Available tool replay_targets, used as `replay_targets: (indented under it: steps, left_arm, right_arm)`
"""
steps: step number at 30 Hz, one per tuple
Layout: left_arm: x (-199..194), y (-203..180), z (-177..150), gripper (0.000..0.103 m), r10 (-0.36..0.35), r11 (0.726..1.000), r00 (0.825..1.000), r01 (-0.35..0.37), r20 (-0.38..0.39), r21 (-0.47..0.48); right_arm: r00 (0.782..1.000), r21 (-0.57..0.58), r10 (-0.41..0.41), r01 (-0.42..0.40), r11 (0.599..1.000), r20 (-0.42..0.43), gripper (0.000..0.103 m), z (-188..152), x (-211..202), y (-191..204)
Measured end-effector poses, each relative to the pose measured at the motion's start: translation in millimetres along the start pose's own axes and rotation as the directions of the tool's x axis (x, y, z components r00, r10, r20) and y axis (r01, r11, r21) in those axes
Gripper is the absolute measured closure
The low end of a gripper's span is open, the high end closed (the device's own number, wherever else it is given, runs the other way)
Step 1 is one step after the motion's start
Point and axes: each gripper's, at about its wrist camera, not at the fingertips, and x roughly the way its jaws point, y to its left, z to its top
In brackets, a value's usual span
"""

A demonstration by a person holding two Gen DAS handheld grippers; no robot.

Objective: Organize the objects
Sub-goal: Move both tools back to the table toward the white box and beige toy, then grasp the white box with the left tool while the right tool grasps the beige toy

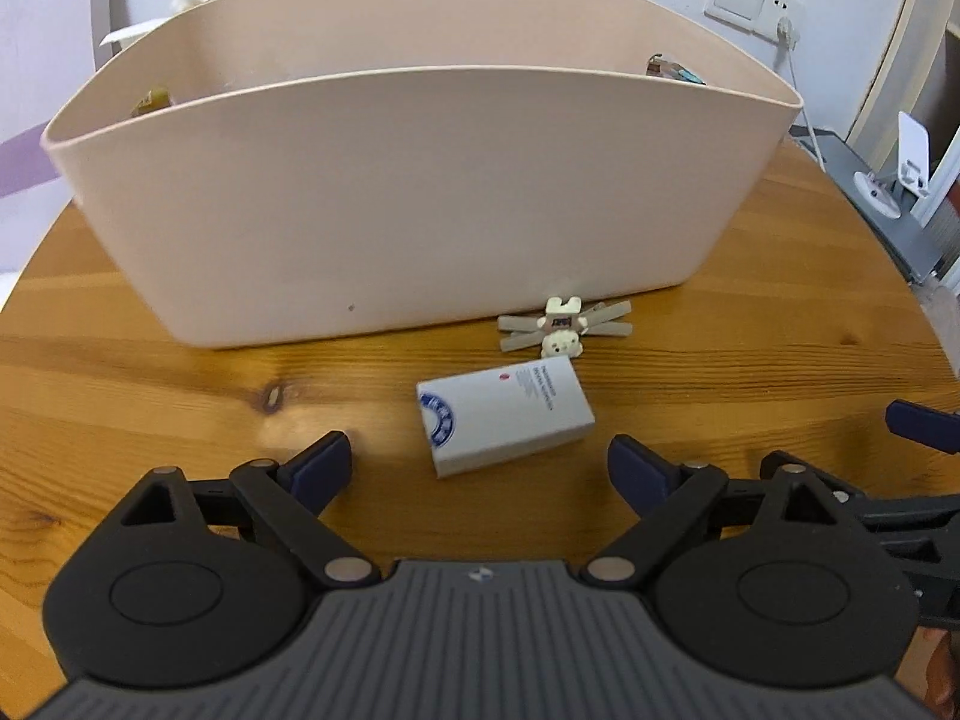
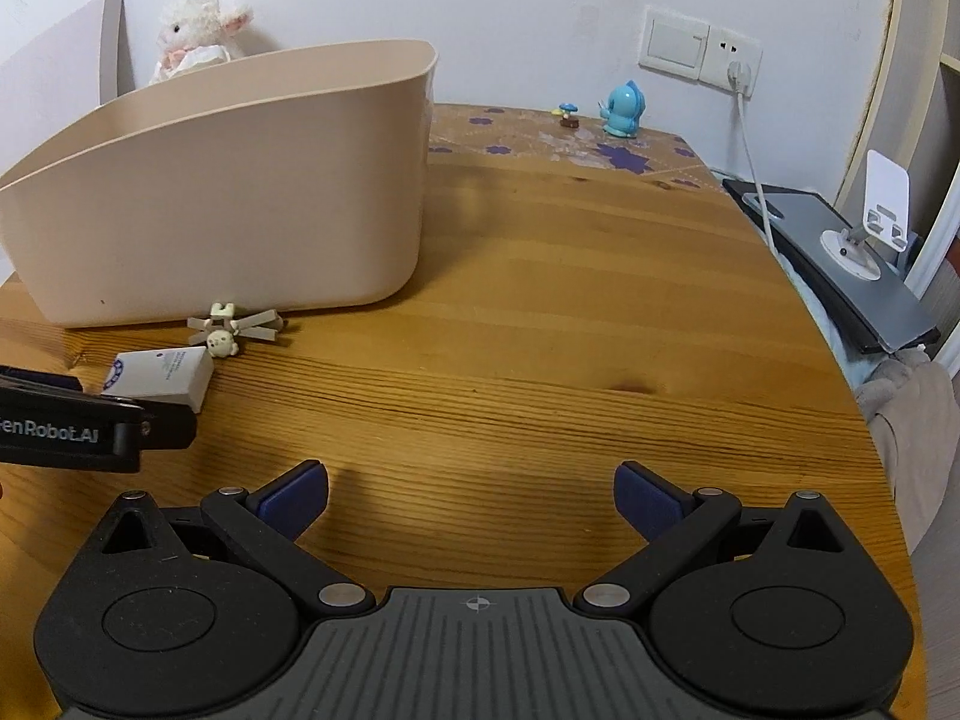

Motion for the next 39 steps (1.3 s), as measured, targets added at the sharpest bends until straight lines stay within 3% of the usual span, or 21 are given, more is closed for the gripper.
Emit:
replay_targets:
  steps: [9, 23, 39]
  left_arm:
    - [16.8, -3.9, 12.7, 0.004, 0.083, 0.997, 0.996, -0.083, 0.040, -0.003]
    - [11.8, 50.8, 15.1, 0.005, 0.094, 0.995, 0.994, -0.093, 0.063, -0.025]
    - [12.5, 92.3, 20.7, 0.015, 0.096, 0.994, 0.990, -0.091, 0.104, -0.052]
  right_arm:
    - [1.000, -0.006, 0.021, -0.021, 1.000, -0.014, 0.000, 5.7, 15.4, 8.4]
    - [0.997, -0.054, 0.076, -0.077, 0.996, -0.011, 0.000, 21.0, 27.4, 46.7]
    - [0.995, -0.072, 0.092, -0.089, 0.993, 0.037, 0.000, 40.7, 45.7, 93.2]
